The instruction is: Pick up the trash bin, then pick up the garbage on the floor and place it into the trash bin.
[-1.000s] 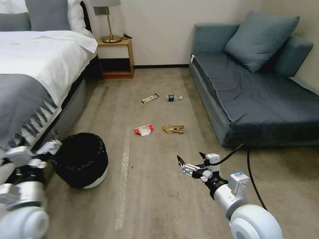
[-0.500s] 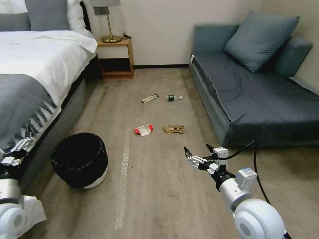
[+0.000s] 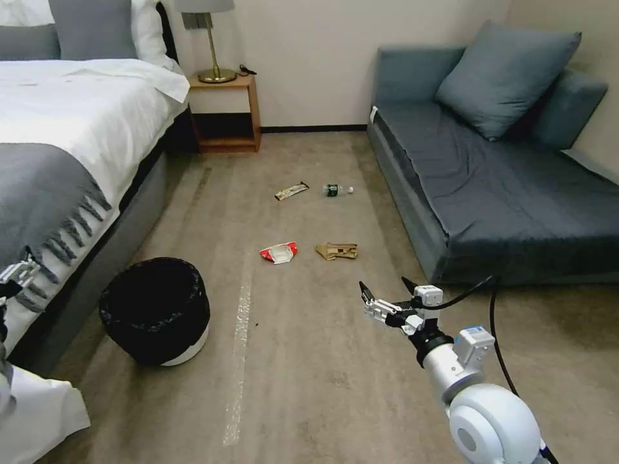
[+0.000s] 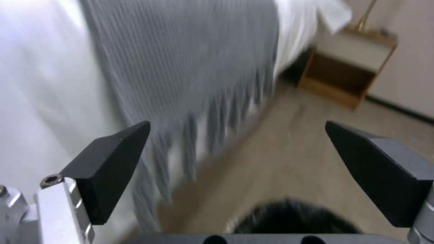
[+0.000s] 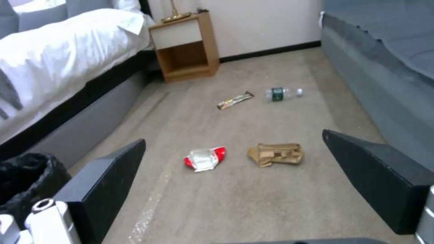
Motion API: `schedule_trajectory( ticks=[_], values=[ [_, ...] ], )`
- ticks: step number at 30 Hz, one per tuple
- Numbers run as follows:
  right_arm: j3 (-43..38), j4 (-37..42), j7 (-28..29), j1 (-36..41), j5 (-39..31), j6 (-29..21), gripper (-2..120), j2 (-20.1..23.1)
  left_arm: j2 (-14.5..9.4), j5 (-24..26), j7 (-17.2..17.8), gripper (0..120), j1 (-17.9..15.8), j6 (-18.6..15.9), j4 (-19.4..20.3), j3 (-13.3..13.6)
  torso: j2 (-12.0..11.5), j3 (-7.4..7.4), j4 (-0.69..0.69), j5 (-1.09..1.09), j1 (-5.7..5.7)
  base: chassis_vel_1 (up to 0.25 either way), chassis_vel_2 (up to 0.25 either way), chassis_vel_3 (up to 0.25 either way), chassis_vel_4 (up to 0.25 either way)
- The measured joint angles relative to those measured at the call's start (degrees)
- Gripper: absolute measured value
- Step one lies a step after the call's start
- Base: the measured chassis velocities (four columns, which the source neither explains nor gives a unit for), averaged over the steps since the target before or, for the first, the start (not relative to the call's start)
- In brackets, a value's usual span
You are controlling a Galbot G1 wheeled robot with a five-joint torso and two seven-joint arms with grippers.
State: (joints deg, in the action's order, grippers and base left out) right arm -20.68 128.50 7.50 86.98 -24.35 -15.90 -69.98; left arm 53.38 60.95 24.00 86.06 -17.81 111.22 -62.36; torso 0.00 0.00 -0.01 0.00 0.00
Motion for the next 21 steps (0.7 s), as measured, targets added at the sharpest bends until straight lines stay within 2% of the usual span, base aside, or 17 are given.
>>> schedule_trajectory(
  ticks=[3,5,8,13,16,21],
  values=[
    [-0.54,-0.11,-0.03,0.50,0.57,0.88,100,-0.50,0.44,3.74,1.06,97,-2.75,-4.00,-2.60,3.41,0.00,0.00,0.00,0.00,0.00,0.000,0.000,0.000,0.000],
    [-0.71,-0.13,-0.03,0.59,0.68,0.98,100,-0.64,0.76,4.61,1.16,97,-3.39,-4.78,-3.30,4.43,0.00,0.00,0.01,0.00,0.00,0.000,0.000,0.000,0.000],
    [-1.23,-0.06,-0.01,1.16,1.15,1.34,100,-1.33,2.24,6.92,2.06,99,-6.37,-7.08,-6.80,8.64,0.00,0.00,0.01,0.00,0.00,0.000,0.000,0.000,0.000],
    [-1.49,0.03,0.03,1.81,1.63,1.61,100,-1.77,3.07,7.68,2.75,98,-8.63,-7.54,-9.50,11.17,0.00,0.00,0.00,-0.01,0.00,0.000,0.000,0.000,0.000],
    [-1.90,0.23,0.22,2.15,1.81,1.75,100,-2.04,4.15,11.37,5.03,97,-11.64,-8.29,-13.18,13.28,0.00,0.00,0.00,0.00,0.00,0.000,0.000,0.000,0.000],
    [-2.40,0.54,0.57,2.05,1.73,1.75,100,-2.02,5.85,12.07,6.47,96,-13.92,-8.32,-16.23,15.09,0.00,0.00,0.01,0.00,0.00,0.000,0.000,0.000,0.000]
  ],
)
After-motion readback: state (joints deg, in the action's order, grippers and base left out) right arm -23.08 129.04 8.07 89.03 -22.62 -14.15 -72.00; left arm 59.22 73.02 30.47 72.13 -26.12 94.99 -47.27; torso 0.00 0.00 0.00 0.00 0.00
